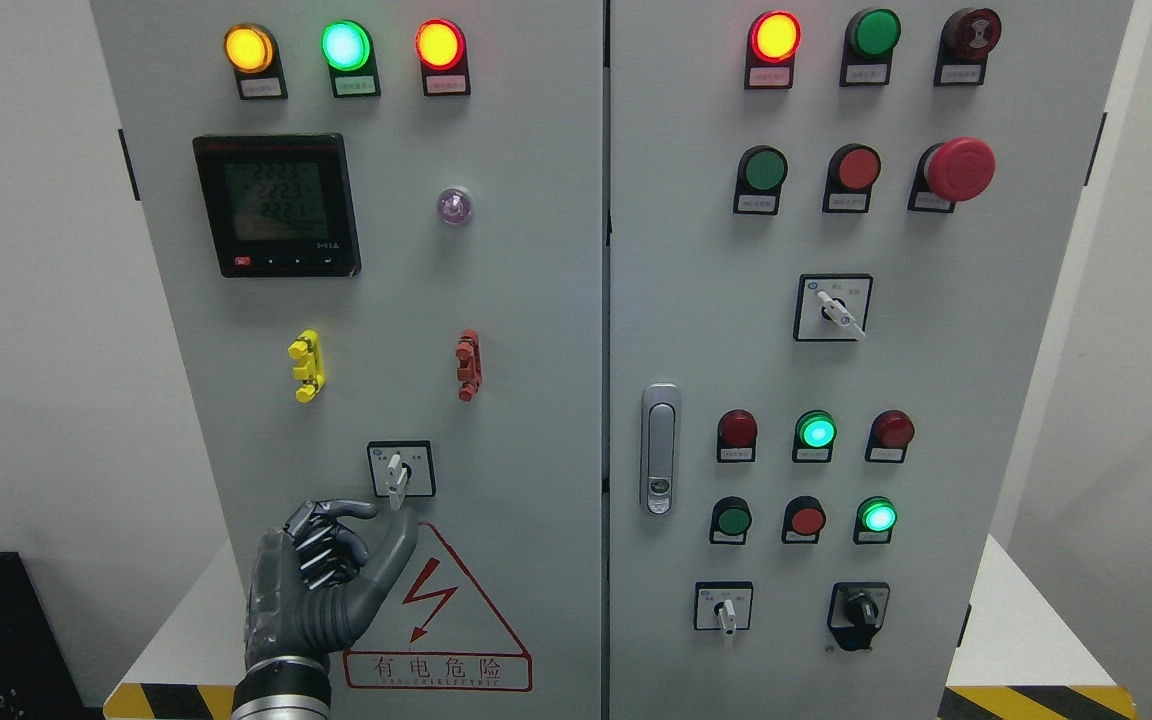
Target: Turn on light switch 1
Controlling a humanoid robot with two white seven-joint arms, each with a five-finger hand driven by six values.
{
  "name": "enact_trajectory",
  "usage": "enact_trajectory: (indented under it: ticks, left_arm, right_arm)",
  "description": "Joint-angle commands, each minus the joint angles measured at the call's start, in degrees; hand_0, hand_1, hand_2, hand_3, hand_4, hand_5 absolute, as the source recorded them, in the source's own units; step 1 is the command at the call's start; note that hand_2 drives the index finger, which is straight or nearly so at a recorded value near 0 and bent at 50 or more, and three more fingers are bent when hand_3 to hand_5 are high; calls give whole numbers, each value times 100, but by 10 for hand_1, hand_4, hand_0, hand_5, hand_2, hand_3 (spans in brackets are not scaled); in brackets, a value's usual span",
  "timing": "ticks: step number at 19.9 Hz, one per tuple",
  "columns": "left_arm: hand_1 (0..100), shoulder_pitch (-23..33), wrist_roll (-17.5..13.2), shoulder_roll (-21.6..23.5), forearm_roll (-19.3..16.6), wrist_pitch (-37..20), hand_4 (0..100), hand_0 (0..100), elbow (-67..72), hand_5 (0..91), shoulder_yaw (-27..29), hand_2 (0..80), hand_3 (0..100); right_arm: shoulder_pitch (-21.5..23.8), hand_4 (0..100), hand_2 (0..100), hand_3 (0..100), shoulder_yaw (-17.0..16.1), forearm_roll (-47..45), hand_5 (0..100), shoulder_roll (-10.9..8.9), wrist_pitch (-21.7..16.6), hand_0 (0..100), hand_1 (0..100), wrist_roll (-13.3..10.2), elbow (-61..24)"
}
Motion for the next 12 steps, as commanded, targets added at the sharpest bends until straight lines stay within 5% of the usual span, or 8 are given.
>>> enact_trajectory:
  ticks: [1,12]
  left_arm:
    - [729,-126,7,-145,-54,35,932,94,205,853,-101,518,900]
    - [697,-161,7,-163,-133,43,928,121,231,855,-74,527,903]
  right_arm:
    - [0,0,0,0,0,0,0,0,-2,307,0,-3,0]
    - [0,0,0,0,0,0,0,0,-2,307,0,-3,0]
